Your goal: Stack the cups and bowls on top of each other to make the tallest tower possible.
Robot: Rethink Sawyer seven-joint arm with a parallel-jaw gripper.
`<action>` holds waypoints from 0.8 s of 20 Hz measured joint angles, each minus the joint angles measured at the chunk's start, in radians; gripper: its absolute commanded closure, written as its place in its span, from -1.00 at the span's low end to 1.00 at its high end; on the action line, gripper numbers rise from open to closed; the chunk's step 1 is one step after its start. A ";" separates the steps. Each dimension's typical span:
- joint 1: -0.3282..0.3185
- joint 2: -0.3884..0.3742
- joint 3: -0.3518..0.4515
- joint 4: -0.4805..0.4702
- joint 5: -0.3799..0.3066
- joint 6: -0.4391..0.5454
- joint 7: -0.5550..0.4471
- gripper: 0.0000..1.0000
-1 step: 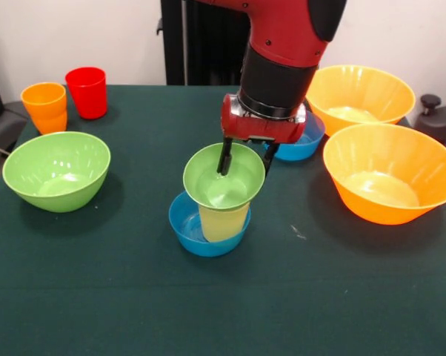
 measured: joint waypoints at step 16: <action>0.051 -0.146 -0.047 0.000 0.048 0.032 0.017 -1.00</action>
